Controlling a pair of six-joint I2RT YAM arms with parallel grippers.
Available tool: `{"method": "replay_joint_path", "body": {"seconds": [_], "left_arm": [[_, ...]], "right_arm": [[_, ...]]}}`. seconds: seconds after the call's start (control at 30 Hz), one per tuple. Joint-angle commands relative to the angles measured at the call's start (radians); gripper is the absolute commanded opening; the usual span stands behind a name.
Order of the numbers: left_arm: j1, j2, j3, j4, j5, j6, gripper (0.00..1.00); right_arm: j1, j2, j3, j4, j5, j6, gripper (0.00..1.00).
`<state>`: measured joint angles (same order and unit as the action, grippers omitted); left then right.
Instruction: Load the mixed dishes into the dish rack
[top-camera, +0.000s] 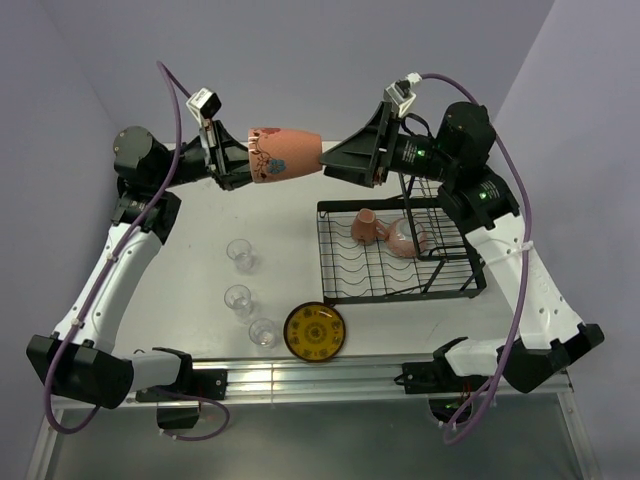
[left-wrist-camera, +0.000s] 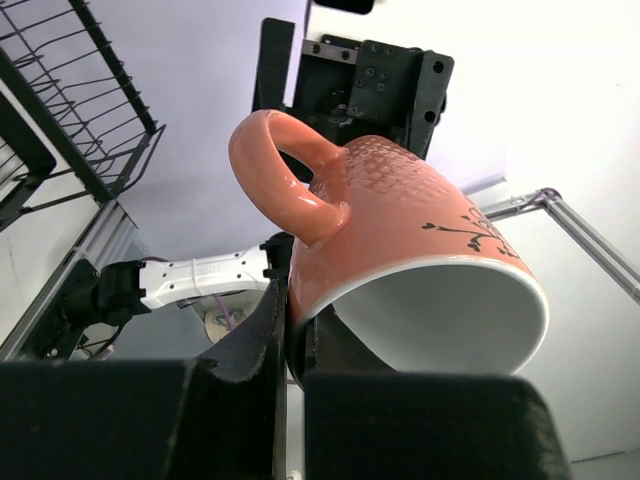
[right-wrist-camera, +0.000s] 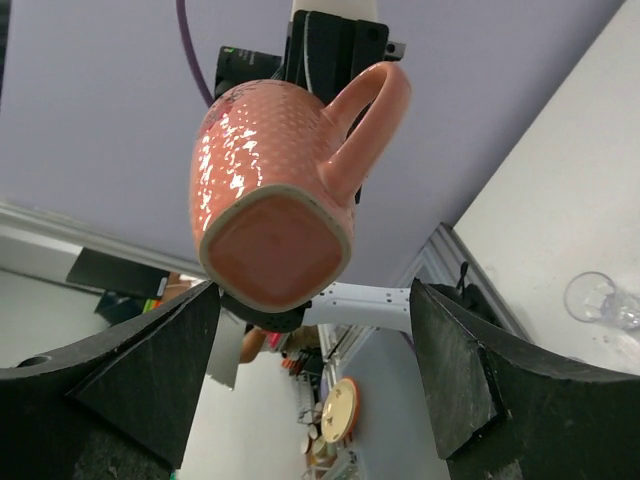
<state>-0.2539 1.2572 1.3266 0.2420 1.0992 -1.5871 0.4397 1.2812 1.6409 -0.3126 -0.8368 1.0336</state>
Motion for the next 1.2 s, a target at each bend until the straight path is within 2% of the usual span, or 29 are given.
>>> {"method": "replay_joint_path", "body": {"seconds": [0.0,0.3,0.47,0.67,0.83,0.93,0.97,1.0,1.03,1.07,1.1,1.17], "left_arm": [[0.004,-0.038,-0.007,0.213,0.016,-0.103,0.00],[0.004,-0.074,-0.075,0.261,0.013,-0.139,0.00],[0.004,-0.085,-0.089,0.261,0.008,-0.136,0.00],[0.002,-0.088,-0.058,0.175,0.005,-0.080,0.00],[0.004,-0.099,-0.066,0.148,0.004,-0.063,0.00],[0.002,-0.104,-0.079,0.167,0.004,-0.076,0.00],[0.002,-0.102,-0.079,0.168,0.008,-0.076,0.00],[0.002,-0.102,-0.079,0.168,0.011,-0.076,0.00],[0.002,-0.102,-0.079,0.149,0.013,-0.067,0.00],[0.002,-0.102,-0.079,0.131,0.016,-0.056,0.01],[0.004,-0.102,-0.079,0.106,0.018,-0.042,0.30],[0.005,-0.113,-0.089,0.027,0.007,0.005,0.67]], "right_arm": [[-0.006,-0.016,-0.024,0.177,-0.059,0.075,0.83],[-0.001,0.006,-0.102,0.500,-0.099,0.305,0.83],[0.036,0.046,-0.035,0.443,-0.088,0.290,0.82],[0.105,0.072,0.030,0.305,-0.038,0.189,0.80],[0.125,0.075,0.037,0.283,-0.022,0.181,0.75],[0.133,0.076,0.034,0.297,-0.022,0.192,0.64],[0.133,0.075,0.034,0.296,-0.019,0.192,0.49],[0.133,0.075,0.037,0.296,-0.018,0.192,0.38],[0.133,0.076,0.039,0.291,-0.016,0.192,0.05],[0.133,0.078,0.042,0.281,-0.015,0.191,0.00],[0.133,0.076,0.046,0.271,-0.013,0.178,0.00],[0.131,0.069,0.043,0.253,-0.007,0.169,0.00]]}}
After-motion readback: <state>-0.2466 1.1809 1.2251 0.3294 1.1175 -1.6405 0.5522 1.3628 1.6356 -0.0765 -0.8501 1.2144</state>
